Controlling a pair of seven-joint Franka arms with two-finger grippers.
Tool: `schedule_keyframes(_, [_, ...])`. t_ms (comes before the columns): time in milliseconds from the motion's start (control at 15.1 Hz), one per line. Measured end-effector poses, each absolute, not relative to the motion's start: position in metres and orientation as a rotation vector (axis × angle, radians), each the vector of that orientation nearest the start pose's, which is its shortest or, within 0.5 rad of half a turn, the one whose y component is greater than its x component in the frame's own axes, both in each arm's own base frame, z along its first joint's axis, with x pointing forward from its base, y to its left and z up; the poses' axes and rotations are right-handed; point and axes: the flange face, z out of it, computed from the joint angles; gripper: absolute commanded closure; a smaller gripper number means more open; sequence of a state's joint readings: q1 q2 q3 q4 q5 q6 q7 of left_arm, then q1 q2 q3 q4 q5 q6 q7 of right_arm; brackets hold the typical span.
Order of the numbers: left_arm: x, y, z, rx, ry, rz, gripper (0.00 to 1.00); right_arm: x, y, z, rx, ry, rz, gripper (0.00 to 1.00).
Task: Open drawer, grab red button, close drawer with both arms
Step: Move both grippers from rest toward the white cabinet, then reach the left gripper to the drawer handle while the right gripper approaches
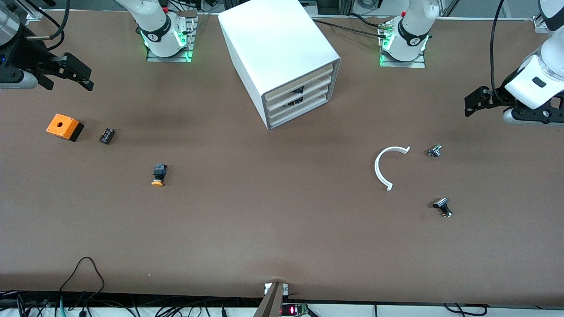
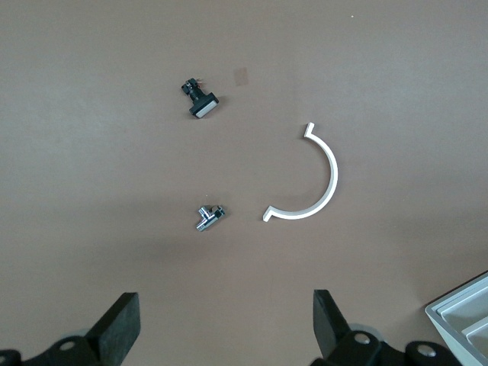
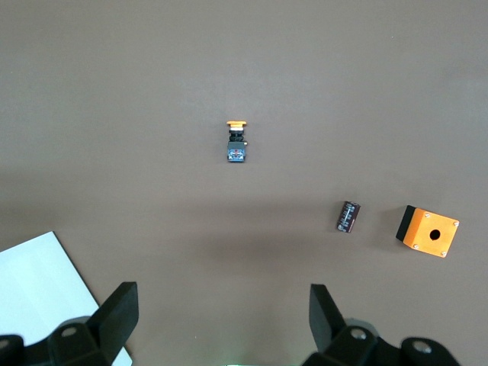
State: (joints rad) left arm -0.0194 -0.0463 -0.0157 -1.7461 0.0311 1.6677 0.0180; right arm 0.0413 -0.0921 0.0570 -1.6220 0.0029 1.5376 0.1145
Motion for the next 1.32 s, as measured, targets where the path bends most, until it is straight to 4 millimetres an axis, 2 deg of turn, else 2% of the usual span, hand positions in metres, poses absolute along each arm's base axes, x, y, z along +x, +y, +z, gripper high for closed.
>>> schedule_keyframes(529, [0.543,-0.017,0.575,-3.108,0.09,0.057,0.0,0.517,0.054,0.645,-3.146,0.02,0.029,0.01])
schedule_keyframes(727, [0.543,-0.018,0.576,-3.108,0.093,0.057,0.0,0.512,0.068,0.635,-3.155,-0.017,0.13,0.01])
schedule_keyframes(860, [0.541,-0.023,0.572,-3.106,0.107,0.103,0.0,0.518,0.073,0.621,-3.156,-0.033,0.177,0.01])
schedule_keyframes(992, [0.54,-0.031,0.558,-3.11,0.128,0.202,0.0,0.528,0.078,0.603,-3.155,-0.029,0.219,0.01])
schedule_keyframes(1322, [0.53,-0.078,0.527,-3.293,0.242,0.521,0.0,0.566,0.116,0.547,-3.153,0.012,0.205,0.01])
